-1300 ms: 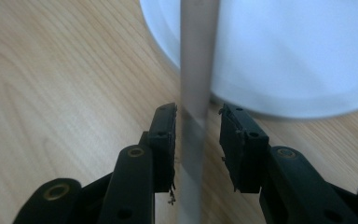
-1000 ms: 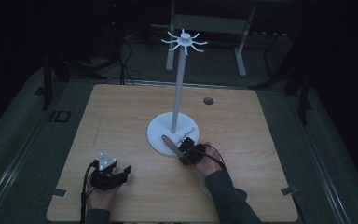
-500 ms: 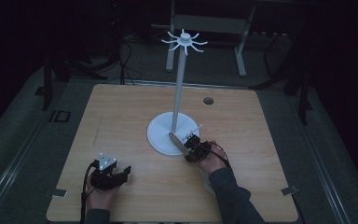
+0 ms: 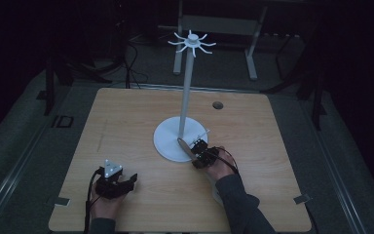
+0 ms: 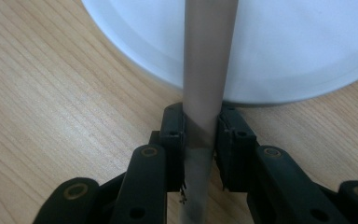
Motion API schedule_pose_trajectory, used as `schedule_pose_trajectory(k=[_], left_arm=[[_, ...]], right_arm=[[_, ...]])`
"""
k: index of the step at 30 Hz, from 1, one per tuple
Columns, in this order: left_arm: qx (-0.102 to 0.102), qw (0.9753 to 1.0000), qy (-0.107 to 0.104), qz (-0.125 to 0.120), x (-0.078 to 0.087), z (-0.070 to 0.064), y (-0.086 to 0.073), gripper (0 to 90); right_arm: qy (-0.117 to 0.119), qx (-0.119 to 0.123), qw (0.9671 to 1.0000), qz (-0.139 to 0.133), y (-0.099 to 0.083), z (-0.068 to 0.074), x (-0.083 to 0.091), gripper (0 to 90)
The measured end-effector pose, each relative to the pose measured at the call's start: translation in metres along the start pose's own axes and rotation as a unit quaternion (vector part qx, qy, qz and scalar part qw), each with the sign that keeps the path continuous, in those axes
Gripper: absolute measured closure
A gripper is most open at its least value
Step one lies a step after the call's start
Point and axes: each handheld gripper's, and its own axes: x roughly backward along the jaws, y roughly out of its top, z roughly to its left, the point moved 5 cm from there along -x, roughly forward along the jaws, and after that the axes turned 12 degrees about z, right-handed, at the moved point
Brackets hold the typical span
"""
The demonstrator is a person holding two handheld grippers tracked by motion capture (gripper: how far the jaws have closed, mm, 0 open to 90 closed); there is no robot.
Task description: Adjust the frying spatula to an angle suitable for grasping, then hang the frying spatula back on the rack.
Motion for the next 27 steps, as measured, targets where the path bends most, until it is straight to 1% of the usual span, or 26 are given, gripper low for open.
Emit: schedule_pose_trajectory(k=[8, 10, 11, 15, 17, 22, 27], left_arm=[[0.0, 1.0, 0.0, 0.0, 0.0, 0.0, -0.001, 37.2], [0.001, 1.0, 0.001, -0.002, 0.001, 0.001, -0.001, 37.2], [0.002, 1.0, 0.001, -0.002, 0.001, 0.001, -0.001, 37.2], [0.002, 1.0, 0.001, -0.001, 0.001, 0.001, -0.001, 37.3], [0.002, 1.0, 0.001, -0.001, 0.001, 0.001, -0.001, 37.2], [0.001, 1.0, 0.002, -0.002, 0.001, 0.001, -0.001, 37.2], [0.001, 1.0, 0.001, -0.003, 0.002, 0.001, -0.001, 37.2]], right_arm=[[0.001, 0.005, 1.0, -0.003, -0.003, 0.001, 0.001, 74.4], [0.001, 0.002, 1.0, -0.003, -0.004, 0.002, 0.001, 74.4], [0.001, 0.003, 0.9999, -0.011, -0.006, 0.002, 0.003, 74.4], [0.0, 0.006, 0.9998, -0.017, -0.007, 0.002, 0.006, 74.4], [-0.001, 0.008, 0.9997, -0.025, -0.008, 0.002, 0.009, 74.5], [-0.002, 0.004, 0.9988, -0.049, -0.013, 0.002, 0.014, 74.5], [-0.005, 0.0, 0.9979, -0.065, -0.016, 0.0, 0.018, 74.5]])
